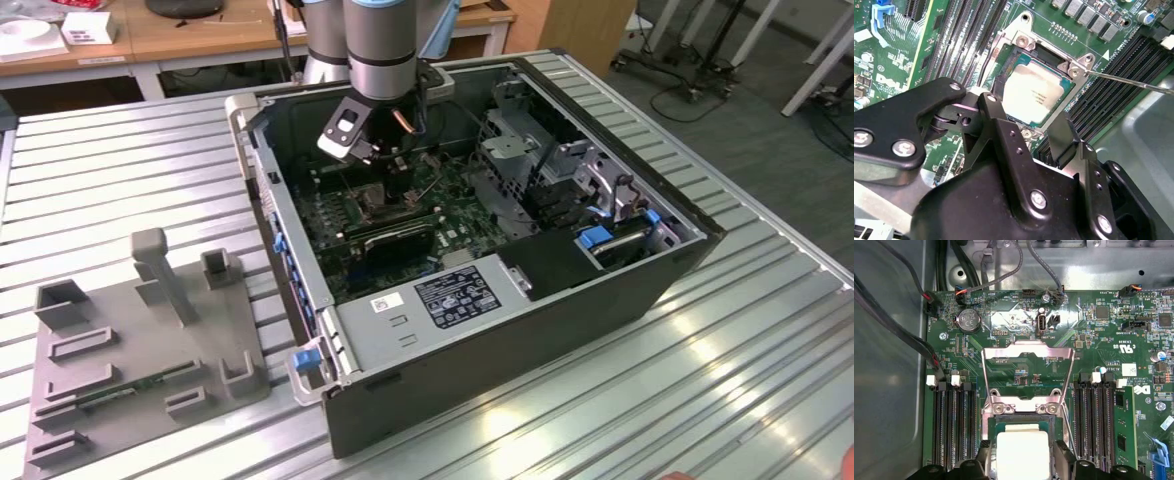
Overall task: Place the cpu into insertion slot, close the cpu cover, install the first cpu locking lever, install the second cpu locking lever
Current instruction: 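Place the cpu into insertion slot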
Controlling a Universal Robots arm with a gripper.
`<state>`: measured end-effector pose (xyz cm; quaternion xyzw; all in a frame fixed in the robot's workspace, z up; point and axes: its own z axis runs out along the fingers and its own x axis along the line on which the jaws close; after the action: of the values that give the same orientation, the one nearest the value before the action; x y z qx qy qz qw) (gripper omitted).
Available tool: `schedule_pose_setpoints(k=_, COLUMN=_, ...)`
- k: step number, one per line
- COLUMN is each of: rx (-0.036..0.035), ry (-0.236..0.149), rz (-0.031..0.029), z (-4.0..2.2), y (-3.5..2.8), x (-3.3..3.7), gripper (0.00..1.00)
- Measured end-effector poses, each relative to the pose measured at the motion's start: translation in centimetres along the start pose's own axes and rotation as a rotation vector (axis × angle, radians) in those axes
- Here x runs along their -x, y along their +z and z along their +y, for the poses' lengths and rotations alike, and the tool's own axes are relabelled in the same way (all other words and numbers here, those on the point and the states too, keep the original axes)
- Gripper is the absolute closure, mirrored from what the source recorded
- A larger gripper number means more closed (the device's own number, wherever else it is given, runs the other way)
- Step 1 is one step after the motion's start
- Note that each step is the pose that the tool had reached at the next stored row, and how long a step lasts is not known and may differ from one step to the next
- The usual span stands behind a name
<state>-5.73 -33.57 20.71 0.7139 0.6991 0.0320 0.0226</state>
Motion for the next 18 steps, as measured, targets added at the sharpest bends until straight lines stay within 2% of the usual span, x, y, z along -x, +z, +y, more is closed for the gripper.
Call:
schedule_pose_setpoints(k=1, rx=0.0, ry=0.0, rz=0.0, z=0.0, y=0.0, x=0.0, gripper=0.38)
schedule_pose_setpoints(k=6, rx=0.0002, ry=0.0, rz=0.0002, z=-0.03, y=0.18, x=0.0, gripper=0.38)
schedule_pose_setpoints(k=10, rx=-0.0004, ry=0.0, rz=0.0, z=-0.13, y=0.8, x=0.01, gripper=0.38)
schedule_pose_setpoints(k=13, rx=-0.0041, ry=0.0, rz=0.0, z=-0.19, y=1.24, x=0.02, gripper=0.38)
schedule_pose_setpoints(k=18, rx=-0.005, ry=0.0, rz=-0.0003, z=-0.19, y=1.29, x=0.02, gripper=0.38)
